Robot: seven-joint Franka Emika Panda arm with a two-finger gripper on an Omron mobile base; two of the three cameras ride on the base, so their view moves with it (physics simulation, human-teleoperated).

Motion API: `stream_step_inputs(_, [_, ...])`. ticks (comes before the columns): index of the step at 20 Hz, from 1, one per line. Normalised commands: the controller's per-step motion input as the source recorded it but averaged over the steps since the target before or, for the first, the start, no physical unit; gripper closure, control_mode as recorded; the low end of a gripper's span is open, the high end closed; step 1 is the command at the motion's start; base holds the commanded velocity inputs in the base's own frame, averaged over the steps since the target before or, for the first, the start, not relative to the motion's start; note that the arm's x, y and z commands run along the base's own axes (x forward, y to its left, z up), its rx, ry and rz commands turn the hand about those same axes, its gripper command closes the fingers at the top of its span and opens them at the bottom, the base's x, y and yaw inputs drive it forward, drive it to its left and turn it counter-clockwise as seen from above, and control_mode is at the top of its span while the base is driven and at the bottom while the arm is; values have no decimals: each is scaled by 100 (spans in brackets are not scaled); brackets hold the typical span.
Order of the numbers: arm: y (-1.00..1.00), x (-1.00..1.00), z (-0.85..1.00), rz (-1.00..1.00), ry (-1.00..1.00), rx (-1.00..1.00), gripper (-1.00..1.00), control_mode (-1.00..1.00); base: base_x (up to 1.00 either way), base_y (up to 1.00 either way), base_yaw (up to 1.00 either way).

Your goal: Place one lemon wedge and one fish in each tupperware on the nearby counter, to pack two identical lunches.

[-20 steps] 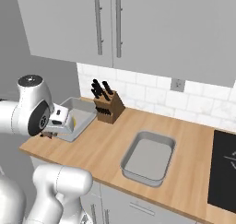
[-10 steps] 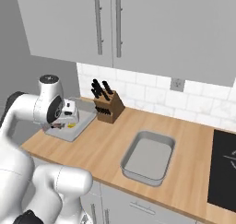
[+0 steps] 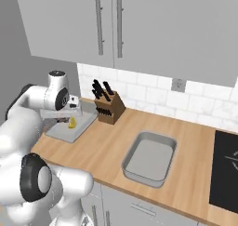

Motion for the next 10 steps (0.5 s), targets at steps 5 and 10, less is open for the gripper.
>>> stream_step_inputs(5, [30, 80, -11, 6, 12, -7, 100, -100, 0, 0, 0])
stream_step_inputs(10, [38, 99, -84, 11, 21, -3, 100, -100, 0, 0, 0])
